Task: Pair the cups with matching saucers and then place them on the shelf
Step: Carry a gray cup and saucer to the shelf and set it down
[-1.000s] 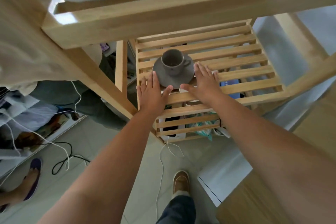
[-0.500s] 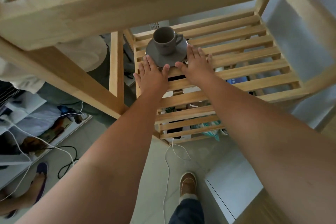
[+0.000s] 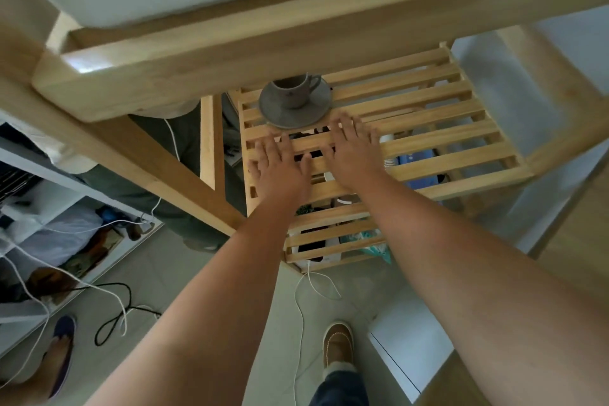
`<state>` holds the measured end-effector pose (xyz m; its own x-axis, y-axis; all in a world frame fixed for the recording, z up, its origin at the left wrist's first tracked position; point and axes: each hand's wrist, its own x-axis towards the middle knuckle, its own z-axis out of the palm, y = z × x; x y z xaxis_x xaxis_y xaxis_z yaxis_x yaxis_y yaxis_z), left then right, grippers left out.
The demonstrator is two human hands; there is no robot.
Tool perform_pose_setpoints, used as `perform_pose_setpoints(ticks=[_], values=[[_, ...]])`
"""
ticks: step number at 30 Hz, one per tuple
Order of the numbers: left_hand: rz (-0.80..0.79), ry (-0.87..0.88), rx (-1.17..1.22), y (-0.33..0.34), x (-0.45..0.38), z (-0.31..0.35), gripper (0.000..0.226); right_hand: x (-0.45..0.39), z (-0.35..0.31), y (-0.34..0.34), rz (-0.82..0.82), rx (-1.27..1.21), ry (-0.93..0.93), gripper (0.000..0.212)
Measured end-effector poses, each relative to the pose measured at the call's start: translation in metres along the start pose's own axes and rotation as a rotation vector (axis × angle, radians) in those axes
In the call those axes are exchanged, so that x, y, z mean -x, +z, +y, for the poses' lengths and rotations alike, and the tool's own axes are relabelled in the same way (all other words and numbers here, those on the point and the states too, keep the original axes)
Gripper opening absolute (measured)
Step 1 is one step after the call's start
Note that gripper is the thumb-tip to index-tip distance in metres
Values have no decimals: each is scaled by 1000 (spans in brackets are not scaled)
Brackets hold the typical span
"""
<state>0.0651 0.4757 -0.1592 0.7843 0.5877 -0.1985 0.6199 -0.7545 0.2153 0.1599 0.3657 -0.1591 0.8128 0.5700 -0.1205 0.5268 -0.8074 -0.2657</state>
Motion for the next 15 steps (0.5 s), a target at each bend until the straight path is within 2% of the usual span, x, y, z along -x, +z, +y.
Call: perform_pose_setpoints(ticks=[5, 7, 10, 12, 15], values=[[-133, 143, -77, 8, 48, -20, 67, 46, 8, 8, -156, 3, -4, 60], [-135, 195, -91, 9, 71, -24, 67, 69, 12, 1, -240, -18, -28, 60], [-209, 194, -79, 6, 99, -18, 66, 94, 17, -21, -372, -80, -55, 56], [-251, 197, -55, -4, 111, -4, 62, 113, 22, -43, -349, -148, -21, 45], [-197, 198, 127, -22, 131, 27, 49, 151, 37, -69, -115, -338, 49, 36]])
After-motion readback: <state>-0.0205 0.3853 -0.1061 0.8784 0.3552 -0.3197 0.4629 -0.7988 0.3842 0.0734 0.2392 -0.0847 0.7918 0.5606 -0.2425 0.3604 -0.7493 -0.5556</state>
